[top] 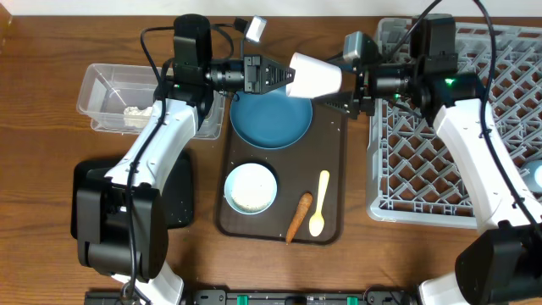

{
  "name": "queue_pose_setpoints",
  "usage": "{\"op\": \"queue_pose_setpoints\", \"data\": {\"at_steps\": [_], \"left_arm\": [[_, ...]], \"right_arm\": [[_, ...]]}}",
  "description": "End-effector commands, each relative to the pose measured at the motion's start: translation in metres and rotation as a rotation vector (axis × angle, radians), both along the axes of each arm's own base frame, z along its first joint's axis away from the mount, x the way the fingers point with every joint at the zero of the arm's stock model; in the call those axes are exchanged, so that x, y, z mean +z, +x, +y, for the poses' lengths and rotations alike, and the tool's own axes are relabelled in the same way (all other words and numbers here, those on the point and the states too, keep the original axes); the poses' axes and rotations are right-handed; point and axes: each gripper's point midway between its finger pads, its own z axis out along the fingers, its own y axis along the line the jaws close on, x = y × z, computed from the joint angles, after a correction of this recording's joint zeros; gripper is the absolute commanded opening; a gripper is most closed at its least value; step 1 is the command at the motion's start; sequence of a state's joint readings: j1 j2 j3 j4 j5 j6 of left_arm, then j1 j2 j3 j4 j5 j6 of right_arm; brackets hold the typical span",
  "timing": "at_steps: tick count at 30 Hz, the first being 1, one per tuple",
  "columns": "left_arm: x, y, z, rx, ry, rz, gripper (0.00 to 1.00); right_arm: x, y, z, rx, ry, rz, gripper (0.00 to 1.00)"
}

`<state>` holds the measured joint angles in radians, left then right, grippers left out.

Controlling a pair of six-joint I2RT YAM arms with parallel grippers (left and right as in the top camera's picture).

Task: Sort waste into correct bins and load items into the dishwasher rack
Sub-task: 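Grasp the pink cup with the right gripper and release the left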

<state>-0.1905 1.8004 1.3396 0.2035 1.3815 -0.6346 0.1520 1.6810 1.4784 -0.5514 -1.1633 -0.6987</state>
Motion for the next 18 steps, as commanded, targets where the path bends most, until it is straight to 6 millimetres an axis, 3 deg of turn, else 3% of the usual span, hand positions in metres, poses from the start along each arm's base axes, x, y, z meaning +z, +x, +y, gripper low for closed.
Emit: {"op": "queue_pose_setpoints", "data": {"at_steps": [1, 6, 10, 11, 12, 15, 18], "left_arm": [[0.005, -0.003, 0.0, -0.018, -0.01, 0.003, 0.06], [0.005, -0.003, 0.0, -0.018, -0.01, 0.008, 0.06], [0.005, -0.003, 0.0, -0.015, -0.01, 0.017, 0.06], [0.005, -0.002, 0.0, -0.01, -0.008, 0.016, 0.09], [0.004, 0.0, 0.001, -0.003, -0.006, 0.011, 0.22], [0.002, 0.004, 0.002, 0.02, 0.005, -0.02, 0.42], [-0.011, 0.015, 0.005, 0.094, 0.055, -0.02, 0.43]], "right_arm": [[-0.001, -0.003, 0.004, 0.025, 0.014, 0.002, 0.63], [0.0, -0.002, 0.004, 0.025, 0.015, -0.003, 0.49], [0.0, -0.001, 0.003, 0.008, 0.019, 0.038, 0.48], [-0.001, 0.0, 0.003, -0.003, 0.016, 0.053, 0.48], [-0.004, 0.002, 0.001, -0.026, 0.006, 0.079, 0.48], [-0.016, 0.018, -0.007, -0.166, -0.044, 0.2, 0.41], [-0.03, 0.036, -0.025, -0.347, -0.084, 0.338, 0.25]]}}
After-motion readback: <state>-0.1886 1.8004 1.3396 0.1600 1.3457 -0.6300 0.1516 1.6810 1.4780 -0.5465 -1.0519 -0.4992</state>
